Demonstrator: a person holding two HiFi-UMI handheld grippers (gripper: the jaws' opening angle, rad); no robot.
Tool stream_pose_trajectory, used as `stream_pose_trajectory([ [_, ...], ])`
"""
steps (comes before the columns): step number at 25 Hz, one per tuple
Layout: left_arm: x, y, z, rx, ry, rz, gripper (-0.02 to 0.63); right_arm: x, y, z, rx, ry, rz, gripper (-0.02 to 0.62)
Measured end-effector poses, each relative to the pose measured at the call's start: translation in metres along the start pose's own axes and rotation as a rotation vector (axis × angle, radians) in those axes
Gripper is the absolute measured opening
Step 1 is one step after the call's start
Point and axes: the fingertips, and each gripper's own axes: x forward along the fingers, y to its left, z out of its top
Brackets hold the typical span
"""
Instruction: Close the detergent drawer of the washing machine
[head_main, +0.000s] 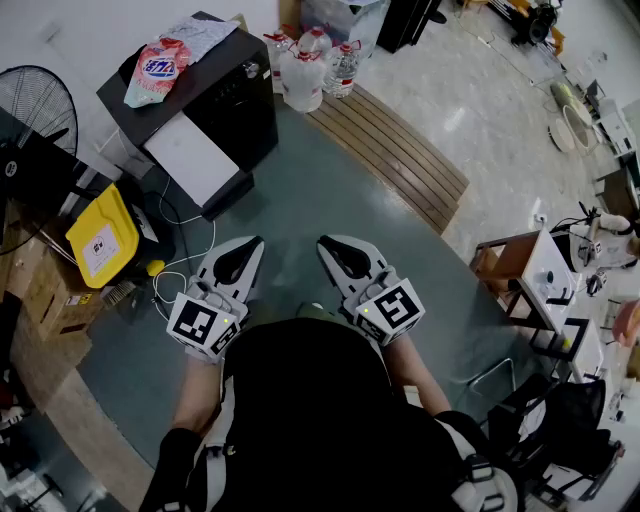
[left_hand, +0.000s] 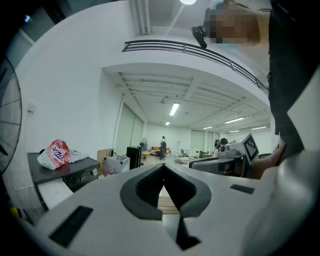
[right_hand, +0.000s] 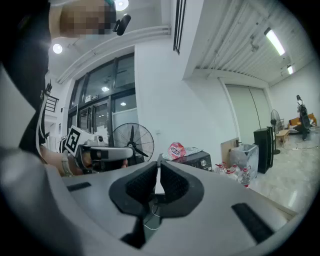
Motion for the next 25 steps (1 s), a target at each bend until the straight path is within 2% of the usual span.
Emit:
stream_pose_trajectory([
  [10, 0.027, -0.033, -0.003, -0.041, 0.017, -0.018, 0.009, -0.031, -0.024, -0.009, 0.059, -0.004, 0.004, 0.035],
  [14, 0.033, -0.031, -0.009, -0.079, 0.033, -0.026, 0.009, -0.029, -0.034, -0.008, 0.085, -0.02, 0.003, 0.037],
  [20, 0.053, -0.003, -0.018, -0.062, 0.046, -0.034, 0.009, -0.002, -0.055, -0.013, 0.103, 0.007, -0.012, 0.037],
  [25, 0.071, 0.054, -0.017, -0.086, 0.014, -0.018, 0.009, 0.046, -0.081, -0.01, 0.078, 0.039, -0.024, 0.037],
])
